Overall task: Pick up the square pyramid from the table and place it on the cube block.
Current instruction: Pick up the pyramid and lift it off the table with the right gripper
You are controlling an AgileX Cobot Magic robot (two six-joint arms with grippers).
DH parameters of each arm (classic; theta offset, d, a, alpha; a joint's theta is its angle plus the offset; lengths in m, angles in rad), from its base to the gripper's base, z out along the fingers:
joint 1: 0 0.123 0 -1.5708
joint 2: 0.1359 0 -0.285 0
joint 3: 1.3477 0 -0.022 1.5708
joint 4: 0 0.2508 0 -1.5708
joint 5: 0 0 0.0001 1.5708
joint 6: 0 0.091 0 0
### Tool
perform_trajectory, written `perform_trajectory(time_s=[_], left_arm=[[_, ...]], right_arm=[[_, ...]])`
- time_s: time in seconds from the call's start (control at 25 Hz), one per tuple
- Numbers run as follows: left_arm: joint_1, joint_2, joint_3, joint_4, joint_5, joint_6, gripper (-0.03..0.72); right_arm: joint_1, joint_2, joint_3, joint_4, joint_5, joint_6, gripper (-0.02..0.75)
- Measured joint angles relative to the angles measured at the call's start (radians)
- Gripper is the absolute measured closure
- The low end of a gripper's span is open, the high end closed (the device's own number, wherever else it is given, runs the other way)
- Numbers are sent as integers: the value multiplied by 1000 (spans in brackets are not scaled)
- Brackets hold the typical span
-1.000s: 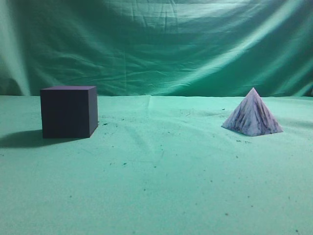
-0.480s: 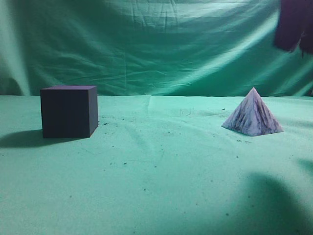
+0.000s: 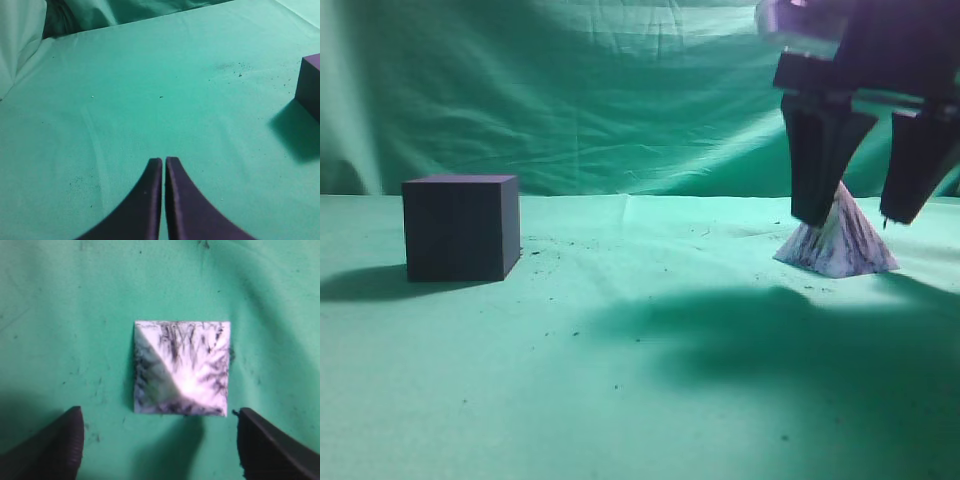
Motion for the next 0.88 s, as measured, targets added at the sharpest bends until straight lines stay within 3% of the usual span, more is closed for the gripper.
perform_trajectory(time_s=[0.52, 0.72, 0.88], left_arm=[[0, 0, 0, -2, 0, 0, 688], [0, 0, 0, -2, 0, 0, 688], [0, 0, 0, -2, 0, 0, 688]], right_arm=[[5, 145, -61, -28, 0, 4, 150], [9, 153, -70, -102, 18, 33, 346], [9, 153, -72, -115, 22, 56, 331]])
